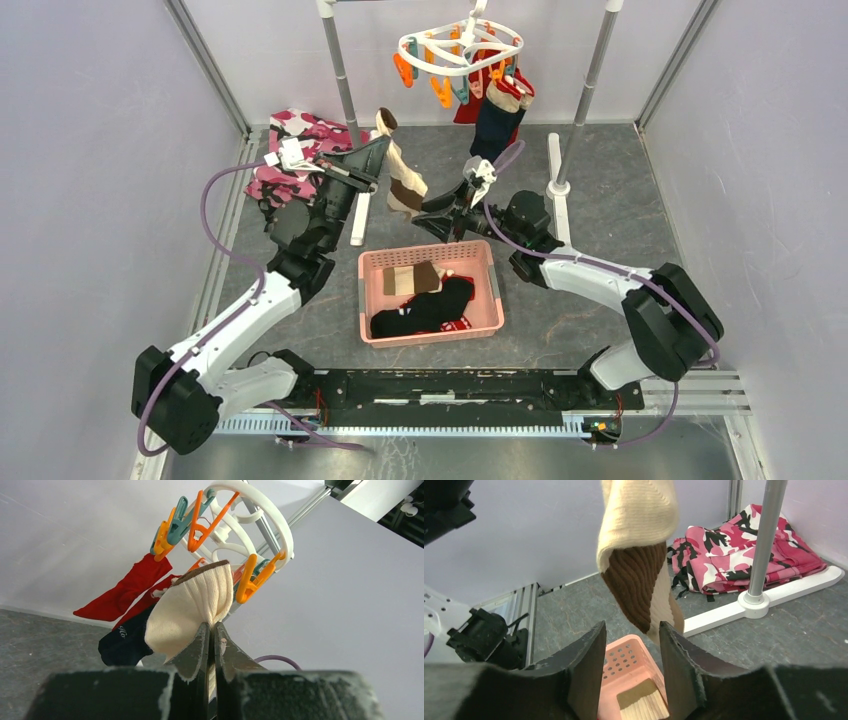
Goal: Clip the socks to the hanger
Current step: Pick up the sock from the bin.
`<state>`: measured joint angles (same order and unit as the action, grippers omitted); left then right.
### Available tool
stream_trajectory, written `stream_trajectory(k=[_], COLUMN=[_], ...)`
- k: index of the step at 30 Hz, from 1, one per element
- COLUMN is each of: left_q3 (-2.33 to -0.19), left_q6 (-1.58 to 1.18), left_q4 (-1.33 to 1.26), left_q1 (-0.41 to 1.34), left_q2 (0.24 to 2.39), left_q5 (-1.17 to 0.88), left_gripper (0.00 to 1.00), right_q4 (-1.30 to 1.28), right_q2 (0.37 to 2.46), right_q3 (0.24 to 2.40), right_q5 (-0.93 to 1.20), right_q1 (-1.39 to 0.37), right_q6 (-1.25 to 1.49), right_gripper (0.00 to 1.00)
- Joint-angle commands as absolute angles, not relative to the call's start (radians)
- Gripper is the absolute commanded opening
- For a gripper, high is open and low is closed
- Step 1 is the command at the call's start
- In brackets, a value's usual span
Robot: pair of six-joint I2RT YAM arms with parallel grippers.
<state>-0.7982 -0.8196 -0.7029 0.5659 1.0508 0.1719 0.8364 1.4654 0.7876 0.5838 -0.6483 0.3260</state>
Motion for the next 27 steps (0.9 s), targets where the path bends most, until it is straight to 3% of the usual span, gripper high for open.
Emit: stream_trajectory(k=[1, 2, 5, 11, 18, 27], left_q3=[-0.838, -0.836, -0.824, -0.793, -0.795, -0.824], left_q6=[-0.894, -0.894, -0.887, -0.861, -0.828, -0.701], left_q4=[-0.772, -0.772, -0.767, -0.723, -0.631, -0.421], left_q1=[0.562, 0.561, 0.561, 0.549, 0.488, 0.43], left_q2=[1.071, 1.072, 1.063, 1.033, 1.038, 1.067], left_q5=[0.153, 0.155, 0.165, 0.197, 0.172, 0.059], left_gripper=[0.02, 0.02, 0.02, 0.12, 0.38, 0.59], right_q4=[0.963, 0.967, 0.986, 1.018, 1.107, 1.381], right_q2=[1.505, 1.515, 1.524, 1.471, 1.442, 1.505], right_q3=[0.83, 0.831, 0.82, 0.765, 0.717, 0.7], right_q5=[0.51, 0.508, 0.514, 0.529, 0.558, 0.635], right_q1=[-0.668, -0.67, -0.67, -0.67, -0.659, -0.605], right_q6=[0.428, 0.435, 0.45, 0.426, 0.477, 0.717], right_gripper=[0.39, 0.26, 0.0, 0.0, 0.0, 0.0])
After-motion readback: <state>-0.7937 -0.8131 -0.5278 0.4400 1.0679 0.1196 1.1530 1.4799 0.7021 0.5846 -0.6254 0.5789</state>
